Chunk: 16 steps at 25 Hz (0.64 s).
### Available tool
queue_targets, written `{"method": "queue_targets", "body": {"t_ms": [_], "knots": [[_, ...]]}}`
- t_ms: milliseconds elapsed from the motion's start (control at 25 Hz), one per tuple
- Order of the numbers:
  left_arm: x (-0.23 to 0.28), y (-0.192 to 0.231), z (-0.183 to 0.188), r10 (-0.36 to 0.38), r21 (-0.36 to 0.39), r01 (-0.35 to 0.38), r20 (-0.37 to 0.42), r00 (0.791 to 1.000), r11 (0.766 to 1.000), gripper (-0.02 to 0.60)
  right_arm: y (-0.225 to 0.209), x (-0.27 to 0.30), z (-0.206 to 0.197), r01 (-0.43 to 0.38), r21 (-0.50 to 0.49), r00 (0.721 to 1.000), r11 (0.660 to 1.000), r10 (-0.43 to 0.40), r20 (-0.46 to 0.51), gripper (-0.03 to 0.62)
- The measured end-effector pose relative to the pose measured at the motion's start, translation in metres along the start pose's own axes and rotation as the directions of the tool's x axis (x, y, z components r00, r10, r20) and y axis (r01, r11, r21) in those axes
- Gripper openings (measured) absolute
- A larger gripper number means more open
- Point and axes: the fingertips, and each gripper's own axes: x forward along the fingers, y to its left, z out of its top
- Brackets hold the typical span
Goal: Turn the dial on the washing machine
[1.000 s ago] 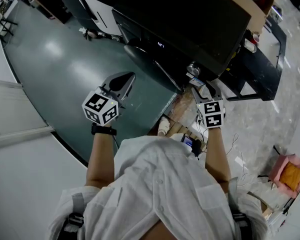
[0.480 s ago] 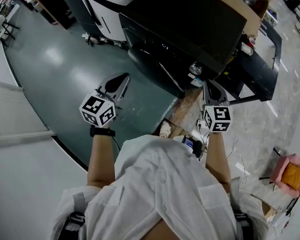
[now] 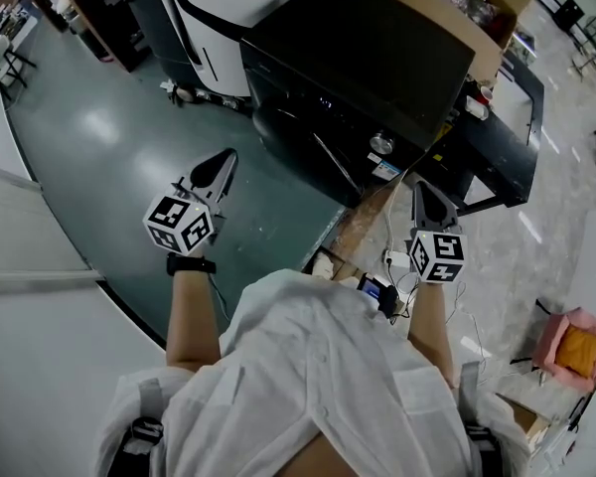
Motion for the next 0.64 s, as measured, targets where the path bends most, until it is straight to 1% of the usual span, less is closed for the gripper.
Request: {"method": "queue_targets", "body": {"t_ms": [240, 640], "knots": [[0.002, -0.005, -0.004, -0.015, -0.002, 0.015, -0.009, 1.0, 1.0, 0.017, 0.005, 0.004, 0.001, -0.018, 0.0, 1.0, 1.0, 0.018, -0.001, 0.0], [0.006, 0.003, -0.014, -0.004, -0.014, 0.003, -0.029, 1.0, 1.0, 0.017, 0.008, 0.021, -0.001, -0.043, -0.001, 0.999, 0.999, 0.043, -0.01, 0.0]]}}
